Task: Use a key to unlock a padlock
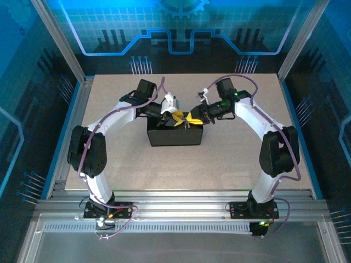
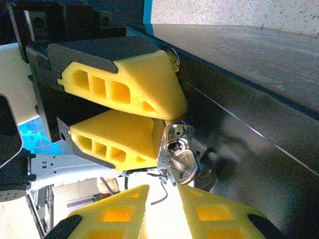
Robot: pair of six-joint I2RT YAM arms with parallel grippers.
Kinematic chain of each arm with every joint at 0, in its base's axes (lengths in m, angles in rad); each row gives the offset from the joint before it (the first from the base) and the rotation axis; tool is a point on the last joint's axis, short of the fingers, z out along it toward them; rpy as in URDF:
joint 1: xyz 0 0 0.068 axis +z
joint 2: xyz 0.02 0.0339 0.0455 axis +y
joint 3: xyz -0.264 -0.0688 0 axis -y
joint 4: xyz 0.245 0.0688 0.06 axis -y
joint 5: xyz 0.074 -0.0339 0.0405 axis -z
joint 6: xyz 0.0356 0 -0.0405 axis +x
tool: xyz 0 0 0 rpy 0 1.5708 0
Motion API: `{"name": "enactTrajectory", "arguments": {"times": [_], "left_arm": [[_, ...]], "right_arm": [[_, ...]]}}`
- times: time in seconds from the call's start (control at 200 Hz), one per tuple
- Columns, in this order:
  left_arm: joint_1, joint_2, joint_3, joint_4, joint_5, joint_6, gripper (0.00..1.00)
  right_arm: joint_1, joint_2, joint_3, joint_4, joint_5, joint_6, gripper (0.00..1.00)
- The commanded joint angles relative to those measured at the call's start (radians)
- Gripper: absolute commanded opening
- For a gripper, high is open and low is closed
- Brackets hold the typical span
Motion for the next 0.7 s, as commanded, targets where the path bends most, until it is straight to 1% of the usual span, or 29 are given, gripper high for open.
{"name": "enactTrajectory", "arguments": {"times": [0.0, 0.19, 0.6, 0.695], "left_arm": [[-0.002, -0.027, 0.015, 0.017, 0.073, 0.045, 0.00], [-0.002, -0.030, 0.014, 0.018, 0.073, 0.042, 0.00], [-0.005, -0.032, 0.020, 0.006, 0.084, 0.042, 0.00], [-0.005, -0.030, 0.021, 0.006, 0.090, 0.041, 0.00]], "right_arm": [[-0.018, 0.002, 0.018, -0.005, -0.007, -0.019, 0.20], [-0.029, 0.024, 0.029, -0.008, 0.016, -0.020, 0.17], [-0.009, 0.044, 0.029, 0.069, -0.016, 0.011, 0.17], [-0.006, 0.043, 0.030, 0.088, -0.021, 0.014, 0.15]]}}
